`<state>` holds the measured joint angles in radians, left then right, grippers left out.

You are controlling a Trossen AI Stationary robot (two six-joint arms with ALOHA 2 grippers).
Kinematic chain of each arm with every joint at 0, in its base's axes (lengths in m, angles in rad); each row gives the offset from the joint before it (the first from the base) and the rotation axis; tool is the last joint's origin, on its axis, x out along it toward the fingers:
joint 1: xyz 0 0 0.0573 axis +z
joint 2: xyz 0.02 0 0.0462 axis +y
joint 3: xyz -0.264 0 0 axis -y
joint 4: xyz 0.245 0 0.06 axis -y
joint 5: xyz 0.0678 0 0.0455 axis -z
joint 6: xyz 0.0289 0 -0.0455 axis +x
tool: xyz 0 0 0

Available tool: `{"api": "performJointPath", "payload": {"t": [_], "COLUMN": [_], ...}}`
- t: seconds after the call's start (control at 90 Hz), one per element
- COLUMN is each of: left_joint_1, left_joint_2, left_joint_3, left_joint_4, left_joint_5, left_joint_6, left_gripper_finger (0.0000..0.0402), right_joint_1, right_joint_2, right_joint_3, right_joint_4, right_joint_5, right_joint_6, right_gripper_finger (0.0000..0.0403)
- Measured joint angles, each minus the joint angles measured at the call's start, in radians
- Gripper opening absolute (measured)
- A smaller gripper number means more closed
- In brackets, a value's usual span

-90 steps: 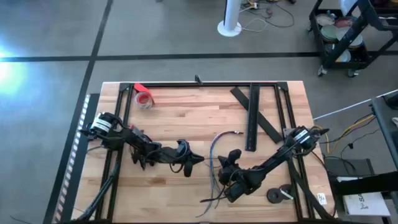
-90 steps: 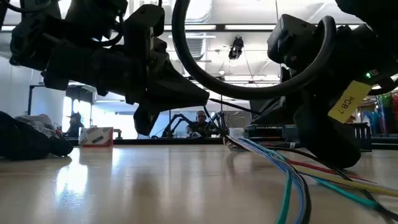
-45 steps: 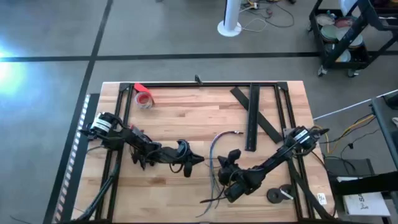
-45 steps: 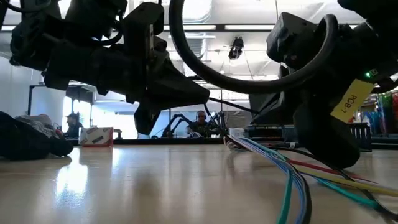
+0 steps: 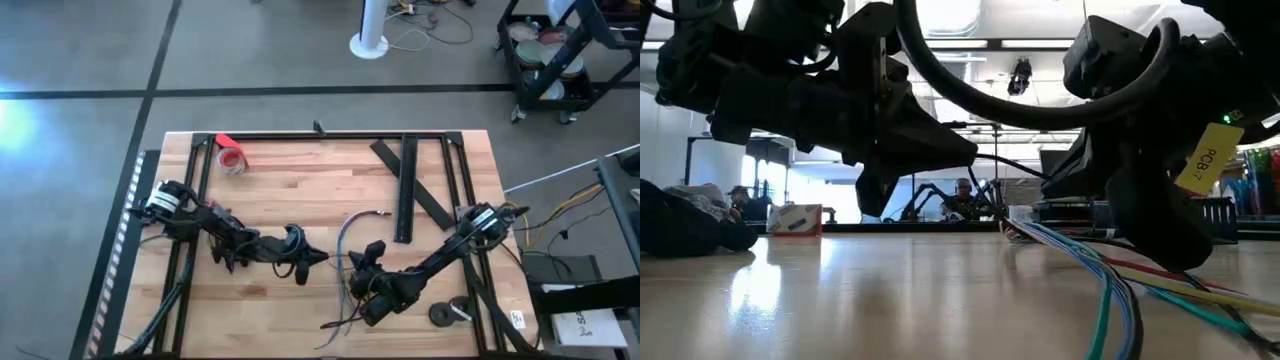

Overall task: Ziptie cables
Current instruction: Wrap the zip tie around the cable bundle

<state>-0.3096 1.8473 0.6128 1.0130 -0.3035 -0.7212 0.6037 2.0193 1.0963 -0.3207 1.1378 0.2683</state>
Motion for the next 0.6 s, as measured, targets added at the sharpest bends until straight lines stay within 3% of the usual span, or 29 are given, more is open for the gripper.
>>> {"api": "performJointPath", "payload": {"t": [0.6], "left_joint_1": [0.0], "left_joint_2": [0.0], "left_joint_3": [0.0], "left_joint_4": [0.018], "left_joint_5": [-0.002], "left_joint_6": [0.022], "left_gripper_finger": [0.0007], "right_joint_1": [0.01], "right_joint_2": [-0.002], "right_joint_3": [0.0], "right_joint_4": [0.053], "right_joint_5": [-0.08], "right_joint_6": [-0.13], "right_gripper_finger": [0.0]}}
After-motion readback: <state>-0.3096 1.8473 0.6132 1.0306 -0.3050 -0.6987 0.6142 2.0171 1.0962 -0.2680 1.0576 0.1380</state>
